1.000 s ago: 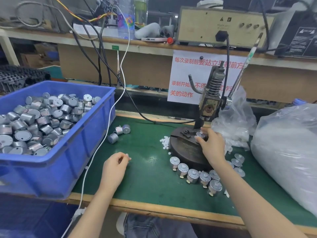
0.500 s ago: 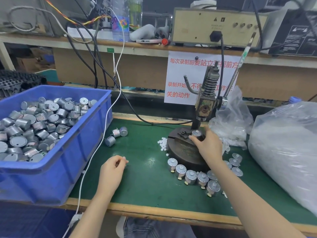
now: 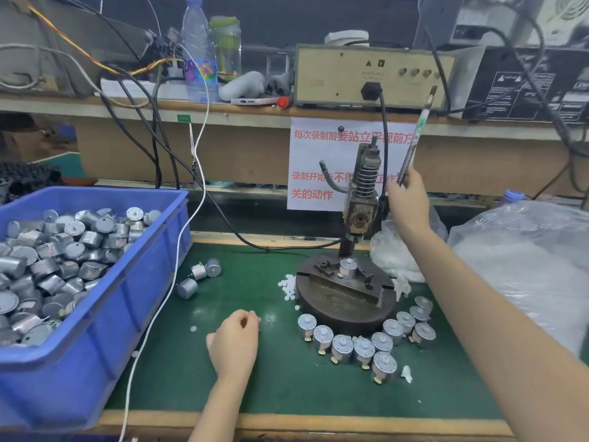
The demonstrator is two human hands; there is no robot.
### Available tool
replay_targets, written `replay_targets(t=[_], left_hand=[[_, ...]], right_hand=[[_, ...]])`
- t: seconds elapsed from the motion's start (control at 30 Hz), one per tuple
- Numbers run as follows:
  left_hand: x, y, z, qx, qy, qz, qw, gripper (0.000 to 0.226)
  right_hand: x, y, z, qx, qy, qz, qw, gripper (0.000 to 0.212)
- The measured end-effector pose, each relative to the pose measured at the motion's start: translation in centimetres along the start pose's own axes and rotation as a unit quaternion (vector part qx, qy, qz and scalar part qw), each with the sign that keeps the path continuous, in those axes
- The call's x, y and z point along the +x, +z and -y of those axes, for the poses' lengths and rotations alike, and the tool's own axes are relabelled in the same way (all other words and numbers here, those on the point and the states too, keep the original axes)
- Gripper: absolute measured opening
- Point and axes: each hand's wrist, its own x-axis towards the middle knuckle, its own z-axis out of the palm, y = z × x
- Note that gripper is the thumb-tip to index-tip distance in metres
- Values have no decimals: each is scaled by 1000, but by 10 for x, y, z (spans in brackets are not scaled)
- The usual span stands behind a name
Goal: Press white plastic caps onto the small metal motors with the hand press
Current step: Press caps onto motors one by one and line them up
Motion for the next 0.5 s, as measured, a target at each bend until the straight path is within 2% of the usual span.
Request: replay_targets(t=[0.13,0.27,0.37,0.5], left_hand=[[-5,7,-1,67,41,-39,996,30],[-7,9,-1,87,104,-17,991,32],[-5,10,2,92,120,-5,989,29],[4,11,3,101,132,20,986,28]], right_hand=[[13,5,12,64,64,-22,996,22],[-2,6,8,147,11,-63,987,51],[-21,5,-2,155,-46,-75,984,34],[-31,-3,-8,168,-48,-61,983,24]])
